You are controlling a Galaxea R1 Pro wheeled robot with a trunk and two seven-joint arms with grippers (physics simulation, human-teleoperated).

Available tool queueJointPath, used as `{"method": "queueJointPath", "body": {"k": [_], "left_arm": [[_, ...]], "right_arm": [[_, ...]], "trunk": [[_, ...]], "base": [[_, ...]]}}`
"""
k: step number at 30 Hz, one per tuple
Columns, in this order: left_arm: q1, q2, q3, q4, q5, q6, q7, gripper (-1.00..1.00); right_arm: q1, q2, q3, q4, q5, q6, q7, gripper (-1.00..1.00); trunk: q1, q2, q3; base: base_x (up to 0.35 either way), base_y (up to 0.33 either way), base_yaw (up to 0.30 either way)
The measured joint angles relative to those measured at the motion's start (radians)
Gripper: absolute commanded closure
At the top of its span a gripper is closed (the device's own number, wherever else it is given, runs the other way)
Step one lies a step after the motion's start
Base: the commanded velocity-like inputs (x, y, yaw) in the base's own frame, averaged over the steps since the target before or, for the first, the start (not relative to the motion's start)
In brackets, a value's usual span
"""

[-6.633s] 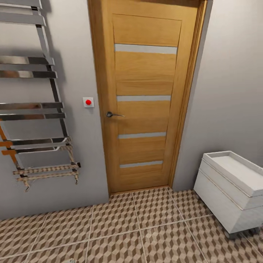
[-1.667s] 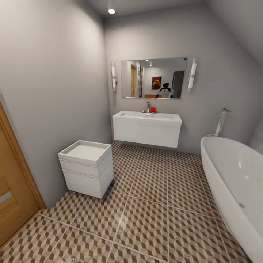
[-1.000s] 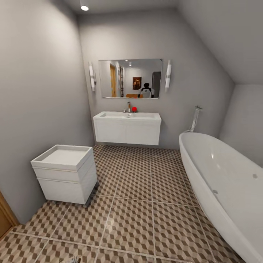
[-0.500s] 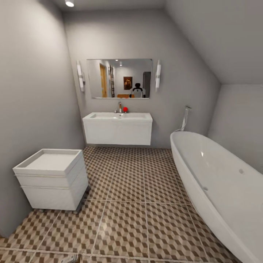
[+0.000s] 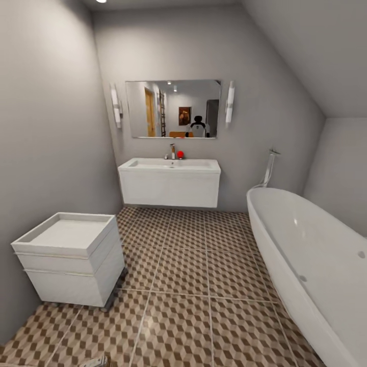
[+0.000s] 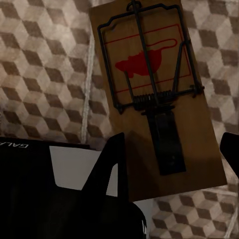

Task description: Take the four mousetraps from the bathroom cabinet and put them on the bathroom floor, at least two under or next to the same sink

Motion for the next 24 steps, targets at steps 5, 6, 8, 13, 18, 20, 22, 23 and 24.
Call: {"method": "queueJointPath", "body": {"k": [5,6,8,13,18,20,22,23,24], "left_arm": [[0.000,0.000,0.000,0.000,0.000,0.000,0.000,1.00],[0.000,0.000,-0.001,0.000,0.000,0.000,0.000,1.00],[0.000,0.000,-0.001,0.000,0.000,0.000,0.000,1.00],[0.000,0.000,-0.001,0.000,0.000,0.000,0.000,1.00],[0.000,0.000,-0.001,0.000,0.000,0.000,0.000,1.00],[0.000,0.000,0.000,0.000,0.000,0.000,0.000,1.00],[0.000,0.000,-0.001,0.000,0.000,0.000,0.000,1.00],[0.000,0.000,-0.001,0.001,0.000,0.000,0.000,1.00],[0.000,0.000,-0.001,0.001,0.000,0.000,0.000,1.00]], "right_arm": [[0.000,-0.003,0.000,0.000,0.000,0.002,0.001,1.00],[0.000,-0.003,0.000,0.000,0.000,0.002,0.001,1.00],[0.000,-0.004,0.000,0.000,0.000,0.002,0.001,1.00],[0.000,-0.006,0.000,0.000,0.000,0.002,-0.001,1.00],[0.000,-0.006,0.000,0.000,0.000,0.000,-0.002,1.00],[0.000,-0.006,0.000,0.000,0.000,-0.001,-0.003,1.00],[0.000,-0.008,0.000,0.000,0.000,-0.004,-0.004,1.00],[0.000,-0.008,0.000,0.000,0.000,-0.004,-0.004,1.00],[0.000,-0.008,0.000,0.000,0.001,-0.004,-0.004,1.00]], "trunk": [[0.000,0.000,0.000],[0.000,0.000,0.000],[0.000,0.000,0.000],[0.000,0.000,0.000],[0.000,0.000,0.000],[0.000,0.000,0.000],[0.000,0.000,0.000],[0.000,0.000,0.000],[0.000,0.000,0.000]], "base": [[0.323,0.000,0.081],[0.323,0.000,0.030],[0.323,0.000,0.020],[0.323,0.000,0.008],[0.323,0.000,0.002],[0.323,0.000,0.000],[0.323,0.000,0.000],[0.323,0.000,0.000],[0.323,0.000,0.000]]}}
